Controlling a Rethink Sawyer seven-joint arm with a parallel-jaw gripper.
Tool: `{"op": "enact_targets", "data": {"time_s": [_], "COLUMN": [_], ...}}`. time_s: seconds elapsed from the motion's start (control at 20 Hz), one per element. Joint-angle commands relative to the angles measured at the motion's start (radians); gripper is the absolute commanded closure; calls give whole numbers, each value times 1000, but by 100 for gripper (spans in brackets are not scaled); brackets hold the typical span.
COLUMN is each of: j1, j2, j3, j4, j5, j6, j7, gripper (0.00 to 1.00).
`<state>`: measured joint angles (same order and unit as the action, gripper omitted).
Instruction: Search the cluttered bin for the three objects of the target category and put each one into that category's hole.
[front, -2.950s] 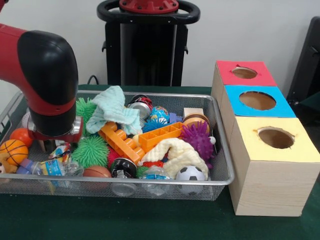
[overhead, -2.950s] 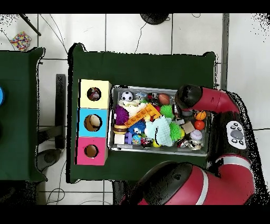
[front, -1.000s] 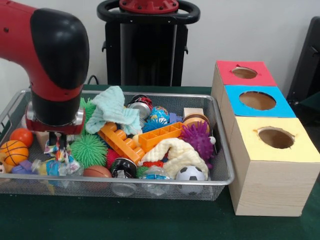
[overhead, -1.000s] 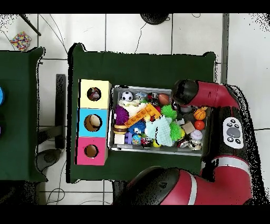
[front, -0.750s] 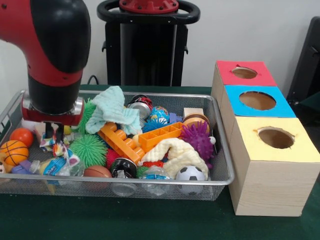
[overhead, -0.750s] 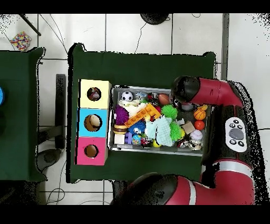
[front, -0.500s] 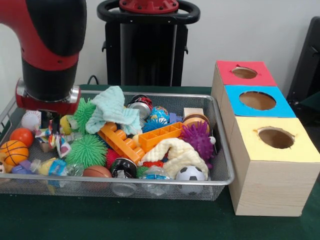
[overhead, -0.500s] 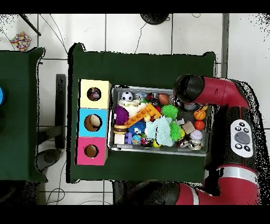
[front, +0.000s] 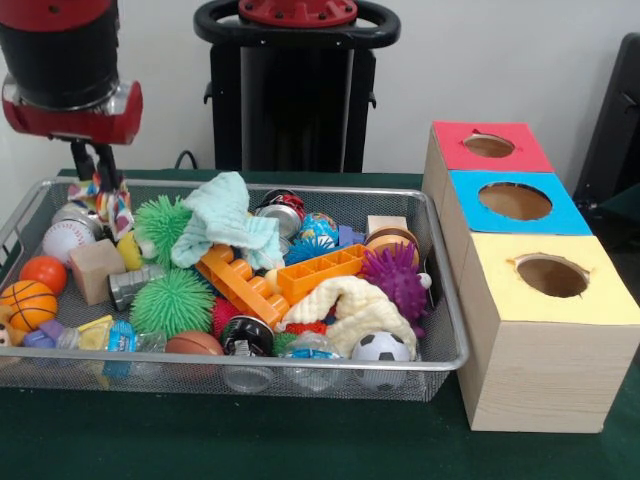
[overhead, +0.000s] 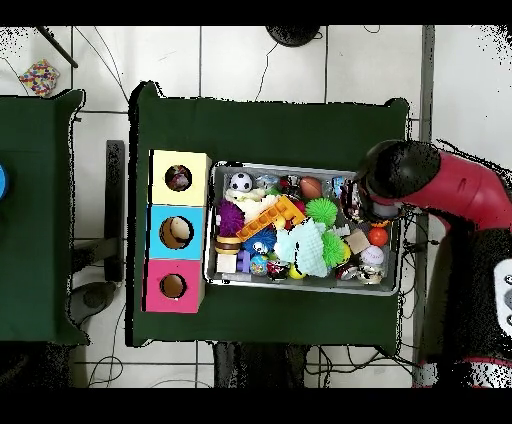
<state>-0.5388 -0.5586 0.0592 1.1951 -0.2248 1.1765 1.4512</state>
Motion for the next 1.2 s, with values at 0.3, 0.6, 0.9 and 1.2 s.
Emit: {"op": "enact_targets", "data": {"time_s": [0.3,0.6,0.9,1.2], "j1": [-84,-101,-89,-84], "j2": [-58,-86,-129,-160], "j3": [200,227,238,267], "j4": [200,287,352,413], "j5": [152,270,317,347], "j6": [151,36,-75,-212], "j7": [-160,-45,-27,-10], "gripper": [100,100,100,100]}}
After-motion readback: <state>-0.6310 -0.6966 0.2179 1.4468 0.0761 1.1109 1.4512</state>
